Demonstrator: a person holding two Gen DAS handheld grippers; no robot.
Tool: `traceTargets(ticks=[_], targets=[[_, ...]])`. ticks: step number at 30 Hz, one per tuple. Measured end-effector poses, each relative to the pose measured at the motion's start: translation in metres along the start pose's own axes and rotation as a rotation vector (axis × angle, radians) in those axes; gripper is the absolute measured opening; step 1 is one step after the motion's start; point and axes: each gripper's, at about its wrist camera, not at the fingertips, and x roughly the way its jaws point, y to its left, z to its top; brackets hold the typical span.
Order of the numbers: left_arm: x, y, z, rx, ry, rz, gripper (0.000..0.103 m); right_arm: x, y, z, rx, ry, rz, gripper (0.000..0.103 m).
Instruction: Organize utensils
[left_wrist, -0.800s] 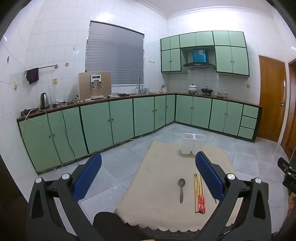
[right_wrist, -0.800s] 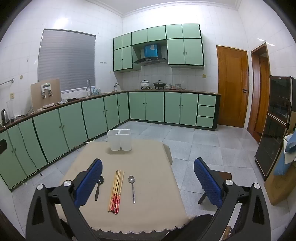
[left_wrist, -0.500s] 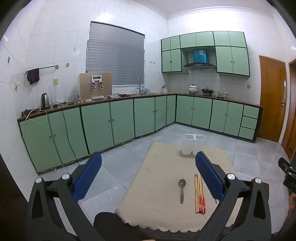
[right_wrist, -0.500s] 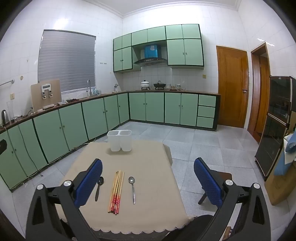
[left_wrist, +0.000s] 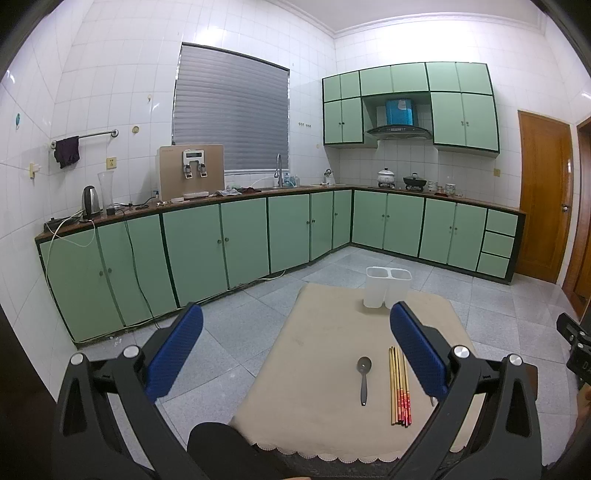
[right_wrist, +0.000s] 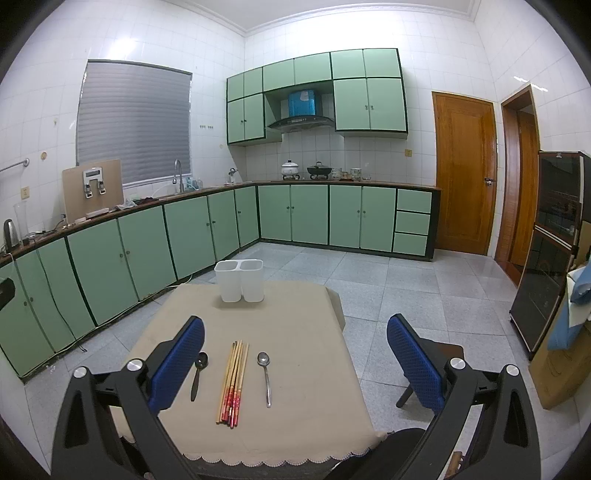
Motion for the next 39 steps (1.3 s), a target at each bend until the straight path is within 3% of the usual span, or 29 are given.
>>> traceTargets(ticks=[39], targets=[[0.0013, 0.0015, -0.0011, -0.002, 0.001, -0.002, 0.098, -0.0001, 0.0009, -0.0002, 0.000, 0.000, 0.004, 0.097]])
